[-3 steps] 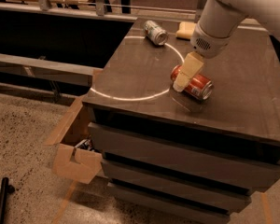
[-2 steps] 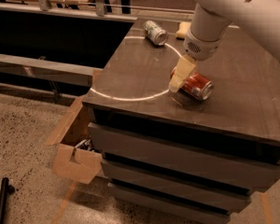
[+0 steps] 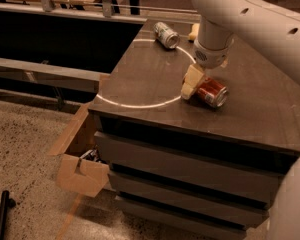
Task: Place coke can upright
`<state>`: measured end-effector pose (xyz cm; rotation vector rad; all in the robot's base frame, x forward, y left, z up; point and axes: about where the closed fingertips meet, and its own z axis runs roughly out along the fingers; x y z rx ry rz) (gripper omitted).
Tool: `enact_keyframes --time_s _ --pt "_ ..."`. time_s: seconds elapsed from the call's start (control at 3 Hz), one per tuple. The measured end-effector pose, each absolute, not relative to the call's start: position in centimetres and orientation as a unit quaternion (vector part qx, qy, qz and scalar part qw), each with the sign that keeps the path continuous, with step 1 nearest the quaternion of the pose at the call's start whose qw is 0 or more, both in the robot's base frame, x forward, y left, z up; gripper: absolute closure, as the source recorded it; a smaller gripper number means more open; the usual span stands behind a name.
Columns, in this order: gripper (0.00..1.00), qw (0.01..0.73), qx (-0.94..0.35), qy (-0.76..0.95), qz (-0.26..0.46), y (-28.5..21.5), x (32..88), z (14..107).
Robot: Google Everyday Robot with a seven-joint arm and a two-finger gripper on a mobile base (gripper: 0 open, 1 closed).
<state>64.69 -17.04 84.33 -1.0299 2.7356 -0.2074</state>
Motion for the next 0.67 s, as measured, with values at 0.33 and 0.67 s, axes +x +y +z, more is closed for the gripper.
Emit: enact_keyframes --time_s 0.33,0.67 --pt "0.38 0.097 -0.343 0.932 -0.068 -17.09 64.91 83.73" --pt "0.61 0.098 -0.344 0.932 -0.064 -16.89 64.79 83.8"
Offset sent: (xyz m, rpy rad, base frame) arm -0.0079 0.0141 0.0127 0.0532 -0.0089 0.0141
